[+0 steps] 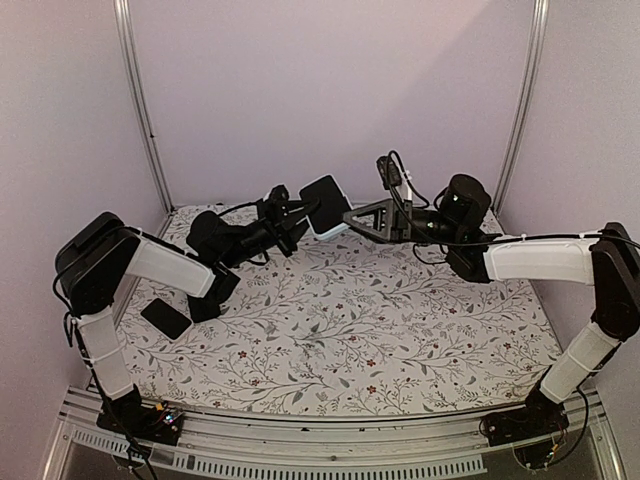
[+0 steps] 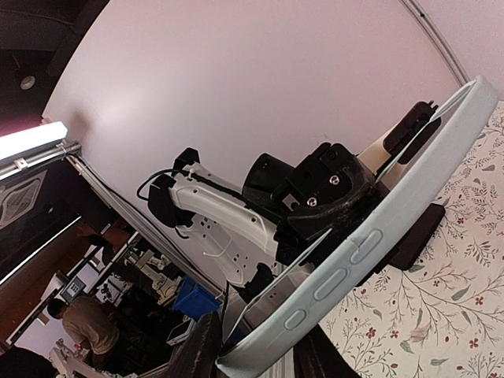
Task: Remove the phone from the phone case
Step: Remove the bottom right corner of the phone case from the phone.
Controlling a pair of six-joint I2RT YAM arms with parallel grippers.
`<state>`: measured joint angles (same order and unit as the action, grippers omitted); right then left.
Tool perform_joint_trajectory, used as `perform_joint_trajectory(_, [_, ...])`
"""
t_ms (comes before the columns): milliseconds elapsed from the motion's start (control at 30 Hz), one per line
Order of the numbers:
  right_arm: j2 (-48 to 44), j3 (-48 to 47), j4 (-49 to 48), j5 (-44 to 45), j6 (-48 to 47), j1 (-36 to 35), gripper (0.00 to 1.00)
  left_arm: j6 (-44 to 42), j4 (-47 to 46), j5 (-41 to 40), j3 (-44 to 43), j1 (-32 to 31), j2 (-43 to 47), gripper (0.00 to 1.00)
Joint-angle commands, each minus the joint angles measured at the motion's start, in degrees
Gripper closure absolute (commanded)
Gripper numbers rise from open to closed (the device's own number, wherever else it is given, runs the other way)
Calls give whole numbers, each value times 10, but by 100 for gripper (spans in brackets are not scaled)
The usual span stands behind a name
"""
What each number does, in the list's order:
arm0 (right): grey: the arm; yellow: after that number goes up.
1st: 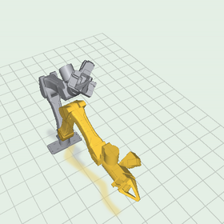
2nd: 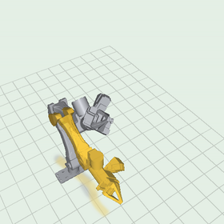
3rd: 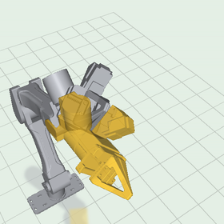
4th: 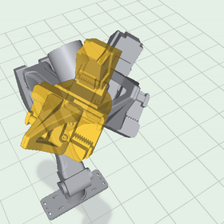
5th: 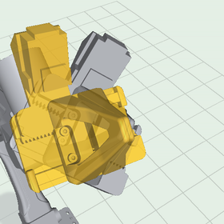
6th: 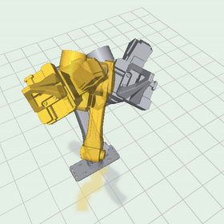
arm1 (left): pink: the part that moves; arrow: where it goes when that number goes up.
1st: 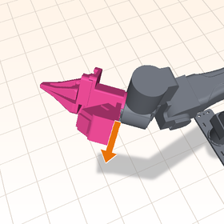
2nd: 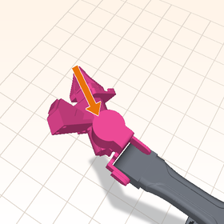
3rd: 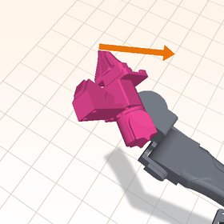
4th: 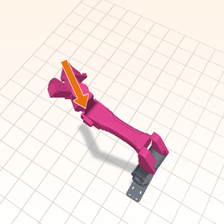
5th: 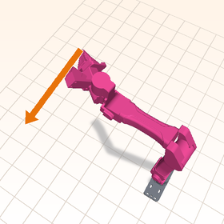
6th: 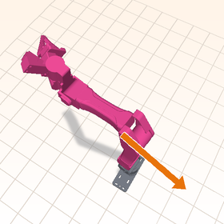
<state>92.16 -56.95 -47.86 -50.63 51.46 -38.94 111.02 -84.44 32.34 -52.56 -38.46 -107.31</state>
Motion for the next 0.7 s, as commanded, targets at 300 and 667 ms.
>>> perform_joint_trajectory(300, [-25,-30,-21,-26,-72,-2,79,48,-135,13,-49,-10,-4,100])
perform_joint_trajectory(667, [-23,-47,-37,-36,-73,-2,66,52,-155,8,-44,-11,1,100])
